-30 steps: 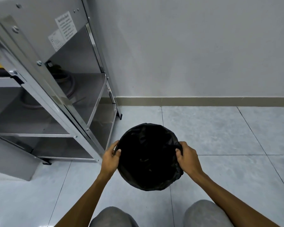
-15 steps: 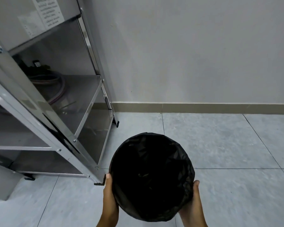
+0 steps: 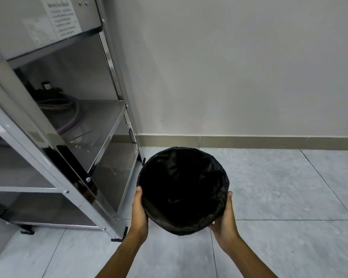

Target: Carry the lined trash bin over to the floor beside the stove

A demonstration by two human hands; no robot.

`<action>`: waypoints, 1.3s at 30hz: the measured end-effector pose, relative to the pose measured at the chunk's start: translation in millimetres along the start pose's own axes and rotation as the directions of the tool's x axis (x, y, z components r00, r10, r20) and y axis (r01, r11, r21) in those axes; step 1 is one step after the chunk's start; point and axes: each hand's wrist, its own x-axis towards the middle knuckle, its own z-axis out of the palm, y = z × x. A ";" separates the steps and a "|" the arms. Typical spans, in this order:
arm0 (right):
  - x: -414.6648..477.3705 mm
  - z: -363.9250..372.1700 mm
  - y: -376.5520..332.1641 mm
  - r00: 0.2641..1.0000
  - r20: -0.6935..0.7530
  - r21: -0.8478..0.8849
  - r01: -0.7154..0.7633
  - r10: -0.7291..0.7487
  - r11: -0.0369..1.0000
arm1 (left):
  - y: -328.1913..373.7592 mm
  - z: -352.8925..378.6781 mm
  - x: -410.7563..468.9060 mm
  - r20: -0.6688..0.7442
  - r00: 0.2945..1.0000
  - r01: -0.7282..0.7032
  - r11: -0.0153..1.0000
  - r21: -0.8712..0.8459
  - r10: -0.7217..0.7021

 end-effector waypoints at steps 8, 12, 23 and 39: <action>62.1 9.9 -25.1 1.000 0.009 -0.095 0.020 -0.019 0.995 | 15.7 14.0 66.4 0.075 0.996 -0.041 0.997 0.058 0.037; 89.1 10.6 -31.2 1.000 0.020 -0.153 0.020 -0.017 0.988 | 21.7 19.0 93.1 0.102 0.992 -0.080 0.992 0.093 0.070; 132.1 21.8 -54.1 0.997 -0.080 -0.370 -0.024 -0.006 0.929 | 35.0 30.2 131.9 0.074 0.991 -0.123 0.967 0.225 0.109; 126.1 7.8 -161.0 0.895 0.006 -0.991 0.065 -0.446 0.117 | 139.9 30.9 121.7 0.261 0.957 -0.271 0.074 0.960 0.125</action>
